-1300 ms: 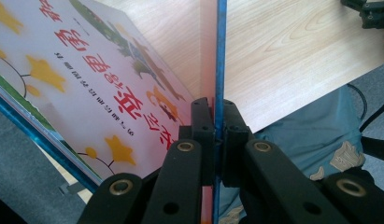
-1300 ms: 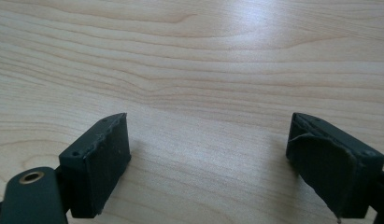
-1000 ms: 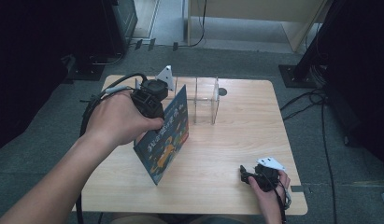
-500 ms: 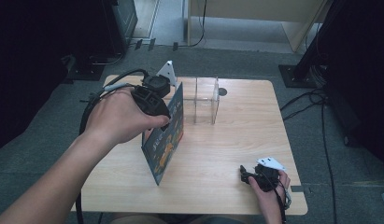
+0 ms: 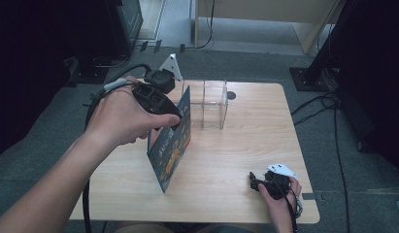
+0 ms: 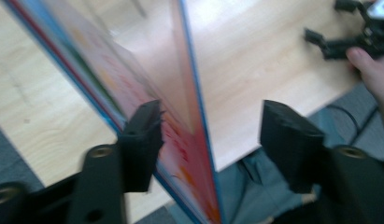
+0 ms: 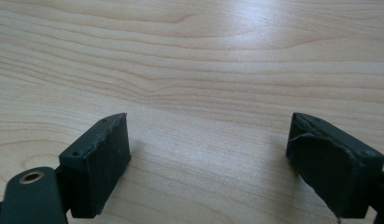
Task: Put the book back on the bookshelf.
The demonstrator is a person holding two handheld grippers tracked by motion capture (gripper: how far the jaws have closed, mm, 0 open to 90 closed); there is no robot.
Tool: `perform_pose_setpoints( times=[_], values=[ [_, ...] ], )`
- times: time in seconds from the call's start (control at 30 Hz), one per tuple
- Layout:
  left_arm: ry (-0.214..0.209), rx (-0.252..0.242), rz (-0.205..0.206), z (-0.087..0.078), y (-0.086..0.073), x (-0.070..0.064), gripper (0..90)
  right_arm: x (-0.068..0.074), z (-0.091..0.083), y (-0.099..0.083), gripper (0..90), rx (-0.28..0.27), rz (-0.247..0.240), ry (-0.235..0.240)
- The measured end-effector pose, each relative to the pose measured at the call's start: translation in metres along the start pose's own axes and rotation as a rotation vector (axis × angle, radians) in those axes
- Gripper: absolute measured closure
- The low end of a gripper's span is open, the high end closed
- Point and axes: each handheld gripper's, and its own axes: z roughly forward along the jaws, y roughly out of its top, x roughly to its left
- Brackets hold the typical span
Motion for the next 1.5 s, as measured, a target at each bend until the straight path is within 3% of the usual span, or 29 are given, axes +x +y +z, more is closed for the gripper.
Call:
perform_pose_setpoints(
  times=[0.1, 0.17, 0.23, 0.27, 0.47, 0.6, 0.83, 1.07, 1.2, 1.27, 1.33, 1.4, 1.5],
  values=[
    [0.023, -0.002, -0.03, -0.003, 0.001, 0.003, 32.9, 0.0, 0.0, 0.0, 13.1, 0.0, 0.0, 0.0],
    [0.017, 0.0, -0.053, -0.004, 0.002, 0.006, 30.1, 0.0, 0.0, 0.0, 13.1, 0.0, 0.0, 0.0],
    [0.03, -0.008, -0.07, -0.005, 0.003, 0.008, 25.4, 0.0, 0.0, 0.0, 13.1, 0.0, 0.0, 0.0],
    [0.036, -0.001, -0.084, -0.005, 0.004, 0.01, 18.6, 0.0, 0.0, 0.0, 13.1, 0.0, 0.0, 0.0],
    [0.078, 0.012, -0.094, -0.001, 0.006, 0.013, 10.4, 0.0, 0.0, 0.0, 13.1, 0.0, 0.0, 0.0],
    [0.09, 0.032, -0.086, 0.006, 0.007, 0.013, 10.4, 0.0, 0.0, 0.0, 13.1, 0.0, 0.0, 0.0],
    [0.079, 0.056, -0.082, 0.021, 0.009, 0.011, 10.4, 0.0, 0.0, 0.0, 13.1, 0.0, 0.0, 0.0],
    [0.087, 0.078, -0.093, 0.032, 0.012, 0.012, 16.5, 0.0, 0.0, 0.0, 13.1, 0.0, 0.0, 0.0],
    [0.088, 0.08, -0.107, 0.037, 0.014, 0.015, 25.1, 0.0, 0.0, 0.0, 13.1, 0.0, 0.0, 0.0],
    [0.088, 0.076, -0.116, 0.038, 0.015, 0.017, 34.4, 0.0, 0.0, 0.0, 13.1, 0.0, 0.0, 0.0],
    [0.075, 0.077, -0.119, 0.038, 0.016, 0.017, 35.6, 0.0, 0.0, 0.0, 13.1, 0.0, 0.0, 0.0],
    [0.059, 0.072, -0.121, 0.038, 0.016, 0.017, 42.8, 0.0, 0.0, 0.0, 13.1, 0.0, 0.0, 0.0],
    [0.039, 0.066, -0.128, 0.037, 0.016, 0.016, 58.2, 0.0, 0.0, 0.0, 13.1, 0.0, 0.0, 0.0]
  ],
)
